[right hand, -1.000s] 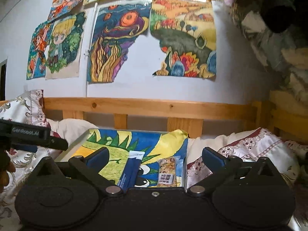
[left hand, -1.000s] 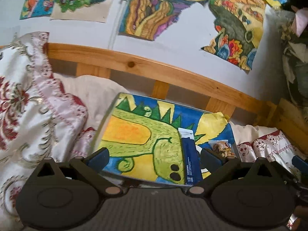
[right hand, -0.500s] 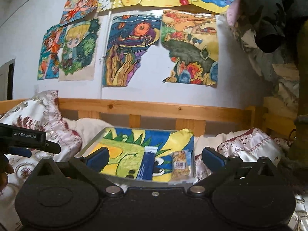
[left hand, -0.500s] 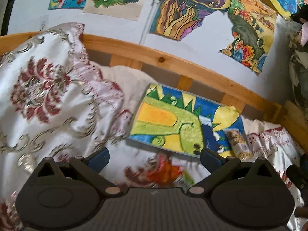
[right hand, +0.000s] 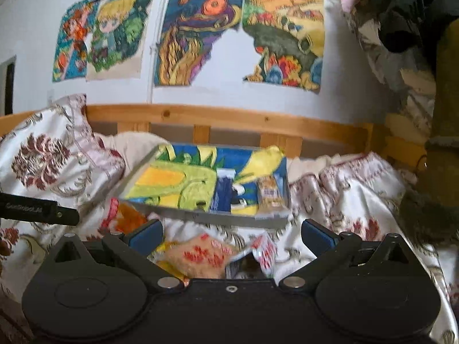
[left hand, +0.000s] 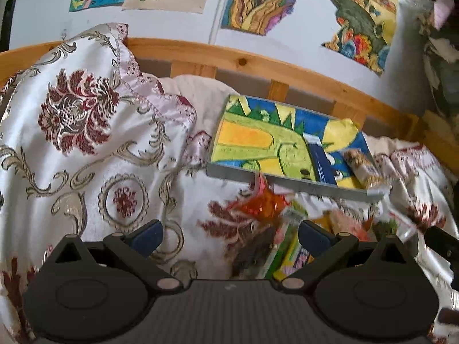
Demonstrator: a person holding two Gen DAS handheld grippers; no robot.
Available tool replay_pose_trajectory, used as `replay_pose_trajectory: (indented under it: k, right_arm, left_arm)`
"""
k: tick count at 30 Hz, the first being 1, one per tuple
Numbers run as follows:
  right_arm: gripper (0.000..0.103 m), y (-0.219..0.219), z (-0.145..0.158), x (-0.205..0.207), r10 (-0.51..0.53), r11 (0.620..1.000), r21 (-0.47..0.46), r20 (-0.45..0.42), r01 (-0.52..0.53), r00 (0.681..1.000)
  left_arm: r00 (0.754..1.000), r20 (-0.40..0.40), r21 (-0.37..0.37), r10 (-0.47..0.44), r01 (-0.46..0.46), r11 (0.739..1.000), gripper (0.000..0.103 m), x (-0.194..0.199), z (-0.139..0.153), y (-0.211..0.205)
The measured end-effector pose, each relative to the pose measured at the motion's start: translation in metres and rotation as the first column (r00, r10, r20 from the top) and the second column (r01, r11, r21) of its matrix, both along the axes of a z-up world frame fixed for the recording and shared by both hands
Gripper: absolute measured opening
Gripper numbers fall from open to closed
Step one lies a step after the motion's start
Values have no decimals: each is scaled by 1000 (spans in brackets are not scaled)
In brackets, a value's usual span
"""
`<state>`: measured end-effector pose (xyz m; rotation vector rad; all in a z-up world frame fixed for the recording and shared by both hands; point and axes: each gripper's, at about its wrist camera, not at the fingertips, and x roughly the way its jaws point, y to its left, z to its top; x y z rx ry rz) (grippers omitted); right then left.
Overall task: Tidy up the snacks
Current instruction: 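Withdraw both open tools from the tray back toward the snack pile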
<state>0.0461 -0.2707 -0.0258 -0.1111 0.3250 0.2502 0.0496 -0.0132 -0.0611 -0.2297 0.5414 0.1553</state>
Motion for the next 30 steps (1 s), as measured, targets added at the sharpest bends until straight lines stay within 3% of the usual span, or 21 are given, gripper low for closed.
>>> replay_pose_trajectory:
  k: [8, 30]
  right_arm:
    - [102, 1, -13, 0, -27, 999, -29, -96, 24, 995]
    - [102, 3, -24, 13, -23, 999, -47, -214, 13, 977]
  left_arm:
    - [998, -44, 22, -50, 51, 998, 102, -3, -7, -9]
    - [987, -131, 47, -89, 95, 994, 102, 9, -21, -27]
